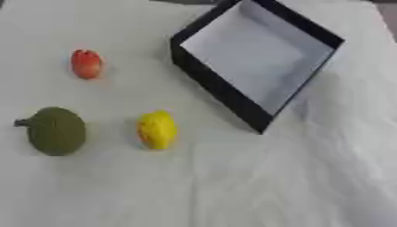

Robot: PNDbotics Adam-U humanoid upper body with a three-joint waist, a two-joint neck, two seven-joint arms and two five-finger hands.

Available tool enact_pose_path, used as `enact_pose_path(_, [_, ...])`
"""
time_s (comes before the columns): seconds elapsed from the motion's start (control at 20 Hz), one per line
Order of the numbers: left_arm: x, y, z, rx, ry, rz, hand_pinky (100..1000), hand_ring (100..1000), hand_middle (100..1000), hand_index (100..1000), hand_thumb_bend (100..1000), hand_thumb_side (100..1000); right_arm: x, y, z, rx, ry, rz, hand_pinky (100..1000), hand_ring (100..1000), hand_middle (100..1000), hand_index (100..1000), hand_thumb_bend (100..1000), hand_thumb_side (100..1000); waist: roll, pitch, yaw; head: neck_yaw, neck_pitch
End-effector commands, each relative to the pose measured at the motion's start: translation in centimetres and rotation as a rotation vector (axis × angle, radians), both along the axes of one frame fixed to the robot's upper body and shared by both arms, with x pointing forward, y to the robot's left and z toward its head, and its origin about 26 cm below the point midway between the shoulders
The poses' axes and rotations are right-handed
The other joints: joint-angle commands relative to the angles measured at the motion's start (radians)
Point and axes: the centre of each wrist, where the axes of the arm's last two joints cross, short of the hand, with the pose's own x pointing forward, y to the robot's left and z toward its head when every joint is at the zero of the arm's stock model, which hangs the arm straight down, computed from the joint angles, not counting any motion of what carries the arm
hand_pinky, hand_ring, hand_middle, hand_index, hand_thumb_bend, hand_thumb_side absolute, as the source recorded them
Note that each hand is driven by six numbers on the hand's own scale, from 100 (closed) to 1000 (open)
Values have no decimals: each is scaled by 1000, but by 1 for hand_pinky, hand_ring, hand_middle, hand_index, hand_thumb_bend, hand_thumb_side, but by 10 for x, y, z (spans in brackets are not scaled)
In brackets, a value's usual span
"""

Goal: Pick up objects on the table and place them in the box.

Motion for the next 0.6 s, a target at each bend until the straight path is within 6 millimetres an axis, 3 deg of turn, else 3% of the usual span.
enact_pose_path(0.05, [-7, 1, 19, 63, -35, 4, 856, 826, 815, 859, 100, 783, -3, -4, 10, -40, -21, -10, 859, 787, 662, 778, 100, 449, 15, -16, 1, -3, -12])
enact_pose_path(0.6, [-11, 0, 33, 175, -43, 4, 853, 827, 816, 860, 100, 785, -4, -4, 8, -41, -14, -17, 859, 786, 662, 777, 100, 452, 16, -13, -3, -9, -15])
